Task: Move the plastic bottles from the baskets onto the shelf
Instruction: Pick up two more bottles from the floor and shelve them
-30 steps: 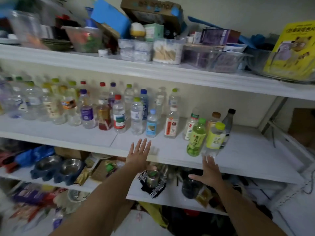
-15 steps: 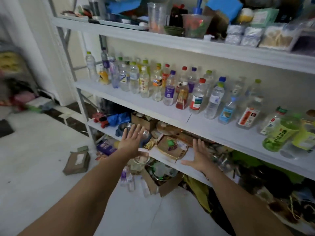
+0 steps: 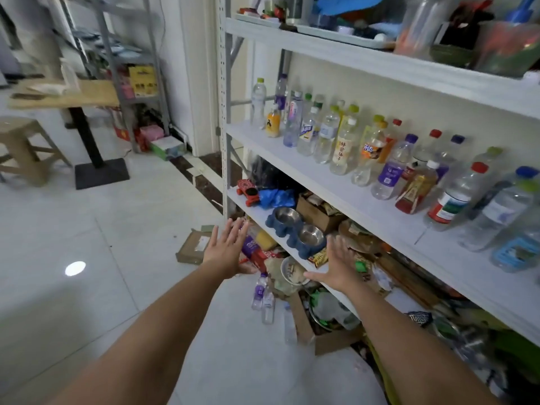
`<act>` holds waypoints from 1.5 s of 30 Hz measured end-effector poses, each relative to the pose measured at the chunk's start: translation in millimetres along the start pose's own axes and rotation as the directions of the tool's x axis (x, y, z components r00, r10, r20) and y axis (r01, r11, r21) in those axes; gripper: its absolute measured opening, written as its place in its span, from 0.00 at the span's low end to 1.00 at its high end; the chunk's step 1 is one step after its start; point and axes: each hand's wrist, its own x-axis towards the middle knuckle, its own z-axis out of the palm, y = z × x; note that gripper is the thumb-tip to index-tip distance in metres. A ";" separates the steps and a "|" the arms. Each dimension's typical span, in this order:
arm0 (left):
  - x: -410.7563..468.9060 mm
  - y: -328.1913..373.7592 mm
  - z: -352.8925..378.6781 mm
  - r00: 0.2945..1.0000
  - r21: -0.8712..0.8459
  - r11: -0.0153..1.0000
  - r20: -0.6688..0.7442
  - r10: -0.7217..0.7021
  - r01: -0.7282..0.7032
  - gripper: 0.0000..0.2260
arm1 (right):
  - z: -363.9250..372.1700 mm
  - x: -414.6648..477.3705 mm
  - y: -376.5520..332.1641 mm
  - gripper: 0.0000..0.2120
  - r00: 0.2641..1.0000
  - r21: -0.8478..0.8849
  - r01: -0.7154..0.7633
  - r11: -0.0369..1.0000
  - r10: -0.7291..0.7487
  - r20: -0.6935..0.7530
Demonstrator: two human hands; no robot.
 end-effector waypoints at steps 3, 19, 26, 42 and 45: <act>7.7 -22.2 17.3 1.000 0.007 1.000 0.023 -0.009 0.008 0.53 | 15.5 22.8 -18.7 0.61 0.999 -0.008 0.020 1.000 -0.020 0.040; 169.8 -76.1 307.6 0.988 0.008 0.999 0.151 0.042 -0.043 0.54 | 294.2 188.9 28.1 0.62 0.996 0.070 -0.081 0.994 0.078 0.048; 242.2 -47.9 556.9 0.974 -0.059 0.993 0.197 0.114 -0.104 0.52 | 525.3 249.1 121.9 0.62 0.988 0.020 -0.126 0.992 0.124 0.087; 300.1 8.2 762.0 0.917 -0.040 0.970 0.318 0.241 -0.241 0.49 | 735.4 276.0 211.4 0.63 0.936 0.215 -0.299 0.930 0.241 0.255; 302.2 14.0 778.6 0.894 -0.019 0.955 0.345 0.285 -0.297 0.46 | 752.6 278.9 221.3 0.63 0.922 0.234 -0.343 0.910 0.280 0.266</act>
